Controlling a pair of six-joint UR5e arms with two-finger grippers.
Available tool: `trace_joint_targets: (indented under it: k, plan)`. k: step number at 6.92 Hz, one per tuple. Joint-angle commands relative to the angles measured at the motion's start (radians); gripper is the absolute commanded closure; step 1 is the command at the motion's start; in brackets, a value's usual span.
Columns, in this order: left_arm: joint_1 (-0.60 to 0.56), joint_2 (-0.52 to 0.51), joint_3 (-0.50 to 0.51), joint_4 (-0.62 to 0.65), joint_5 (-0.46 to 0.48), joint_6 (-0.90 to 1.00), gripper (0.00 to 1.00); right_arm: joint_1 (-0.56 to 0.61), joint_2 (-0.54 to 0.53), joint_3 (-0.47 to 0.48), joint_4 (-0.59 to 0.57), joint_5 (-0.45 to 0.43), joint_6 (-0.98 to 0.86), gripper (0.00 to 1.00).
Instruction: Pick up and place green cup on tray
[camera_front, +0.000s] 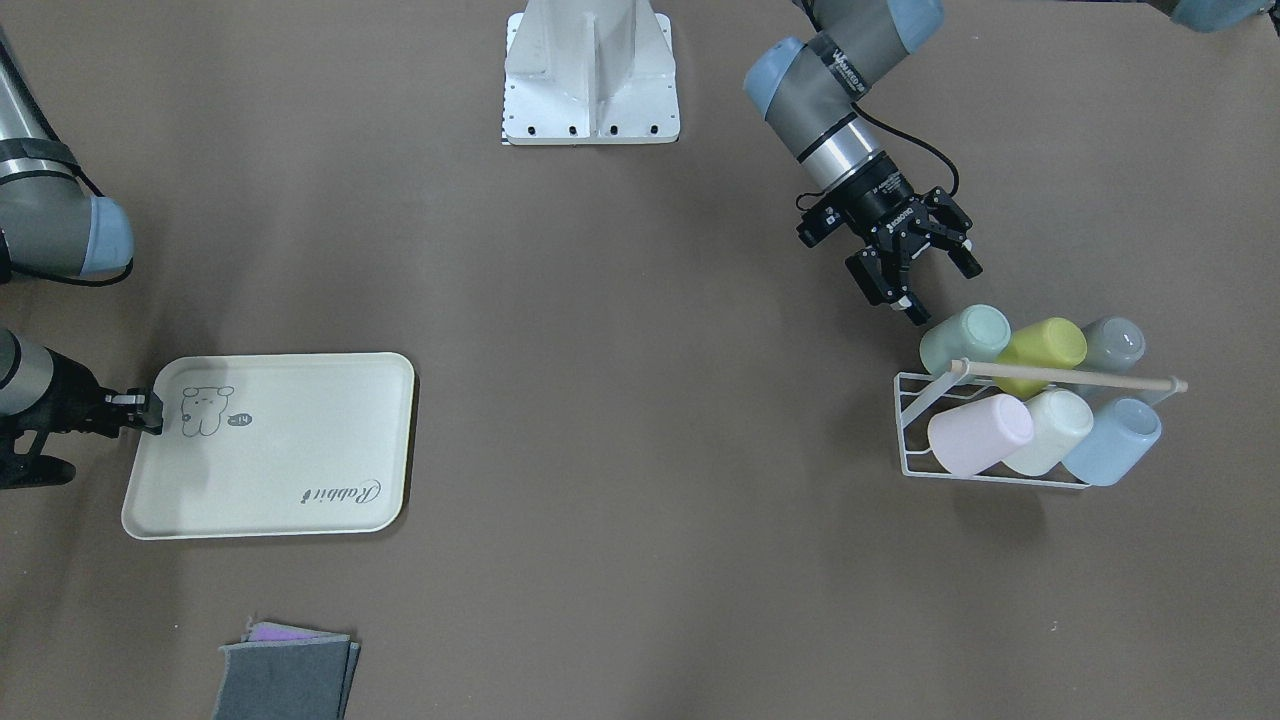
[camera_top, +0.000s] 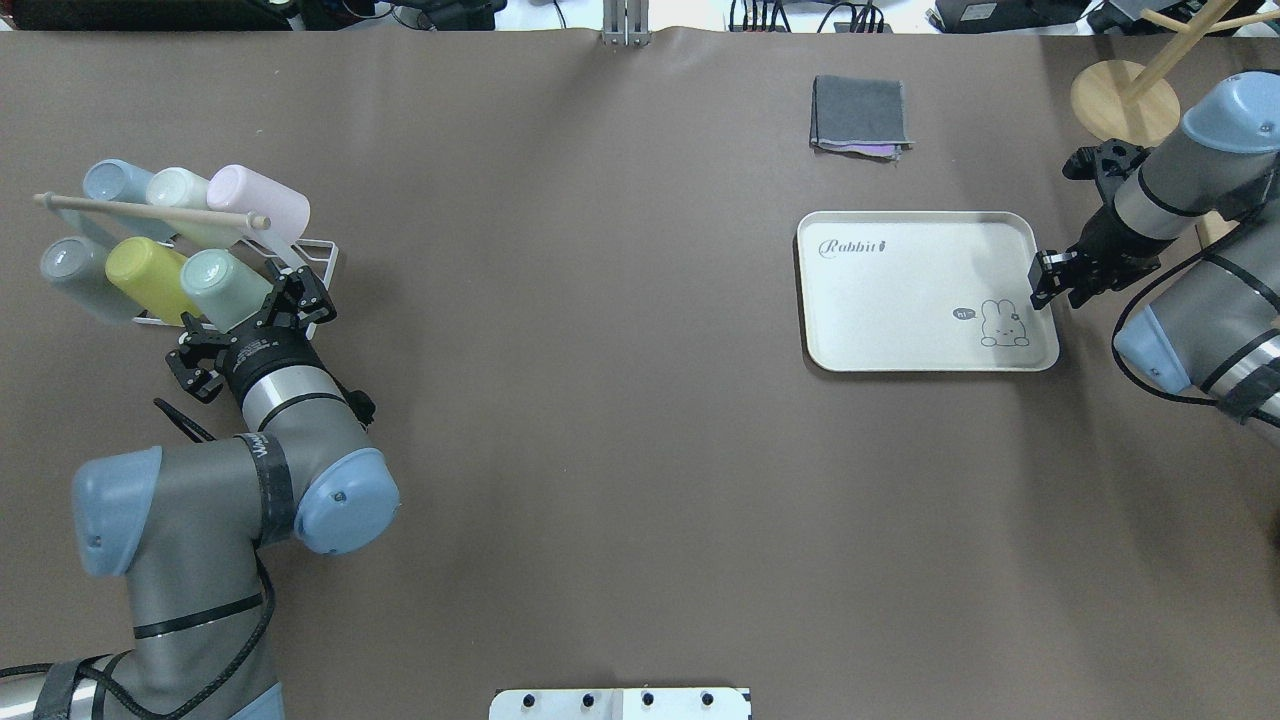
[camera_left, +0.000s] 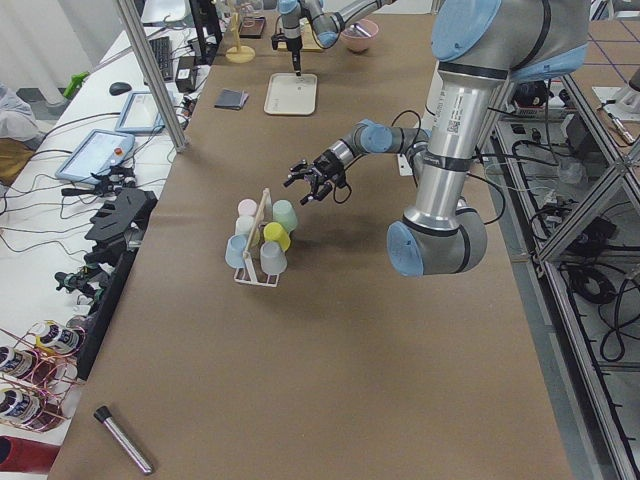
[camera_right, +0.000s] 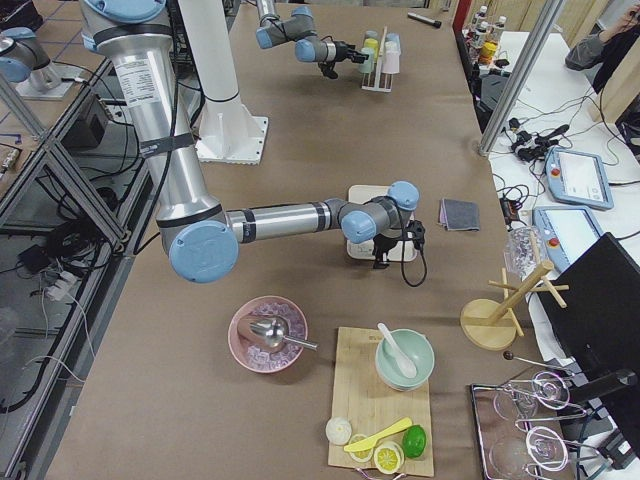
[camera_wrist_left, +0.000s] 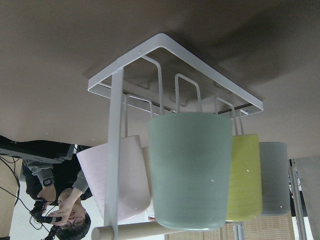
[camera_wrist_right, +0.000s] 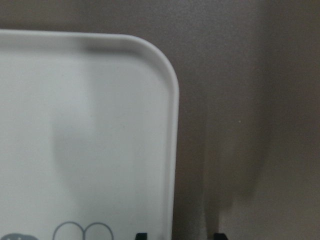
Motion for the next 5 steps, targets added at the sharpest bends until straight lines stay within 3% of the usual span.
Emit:
trace_joint_targets:
  k: [1,3,5]
  plan:
    - [0.004,-0.005,0.055,0.014,0.032,-0.043,0.04,-0.002,0.006,-0.014,0.0,0.0,0.0,0.47]
    - [0.015,-0.004,0.066,0.086,0.043,-0.118,0.04,-0.003,0.028,-0.034,0.0,-0.002,0.0,0.52]
    - [0.017,-0.011,0.099,0.087,0.057,-0.117,0.04,-0.003,0.043,-0.048,-0.002,-0.002,0.0,0.71]
